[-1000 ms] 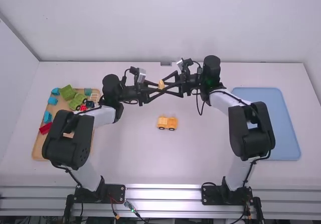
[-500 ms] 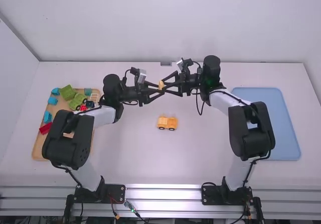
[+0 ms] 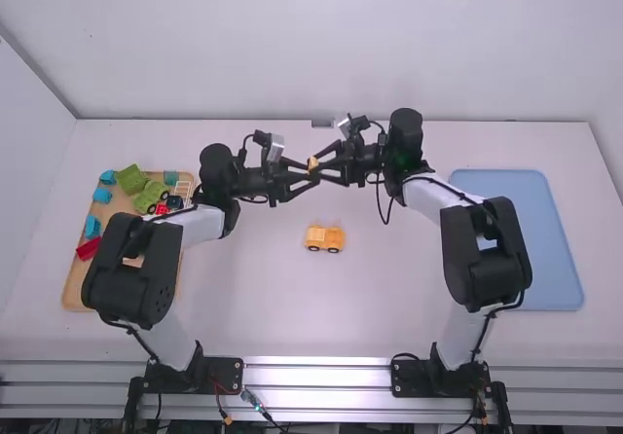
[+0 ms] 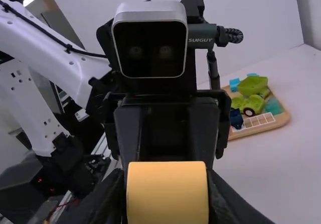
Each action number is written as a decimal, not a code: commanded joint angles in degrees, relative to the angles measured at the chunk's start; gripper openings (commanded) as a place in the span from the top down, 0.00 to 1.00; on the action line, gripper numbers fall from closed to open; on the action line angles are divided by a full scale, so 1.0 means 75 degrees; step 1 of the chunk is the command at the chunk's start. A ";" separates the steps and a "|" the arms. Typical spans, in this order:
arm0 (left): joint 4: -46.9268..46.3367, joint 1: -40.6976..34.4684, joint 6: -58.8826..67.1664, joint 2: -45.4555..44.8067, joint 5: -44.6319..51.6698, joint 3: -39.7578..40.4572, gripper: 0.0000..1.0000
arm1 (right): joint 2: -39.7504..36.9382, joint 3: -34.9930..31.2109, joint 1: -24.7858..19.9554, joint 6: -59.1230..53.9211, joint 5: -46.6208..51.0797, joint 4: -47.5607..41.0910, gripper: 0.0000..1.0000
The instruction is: Assemble lego blocks to make yellow taxi
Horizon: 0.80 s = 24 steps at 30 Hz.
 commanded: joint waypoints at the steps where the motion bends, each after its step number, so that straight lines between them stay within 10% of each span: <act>1: 0.0023 -0.0047 0.0023 -0.0017 -0.0006 0.0052 0.91 | 0.0023 0.0128 -0.0023 -0.0015 -0.0166 0.0035 0.70; 8: -0.0017 -0.0044 0.0017 -0.0017 -0.0006 0.0052 0.71 | 0.0023 0.0128 -0.0035 -0.0157 0.0017 0.0029 0.83; 11: -0.0169 -0.0047 0.0020 -0.0017 -0.0070 0.0055 0.01 | 0.0023 0.0128 -0.0064 -0.0166 0.0539 -0.0154 0.82; 24: -0.1918 0.0029 0.0017 -0.0017 -0.2145 0.0052 0.01 | -0.0699 0.0128 -0.0420 -0.2436 0.5887 -0.4570 0.85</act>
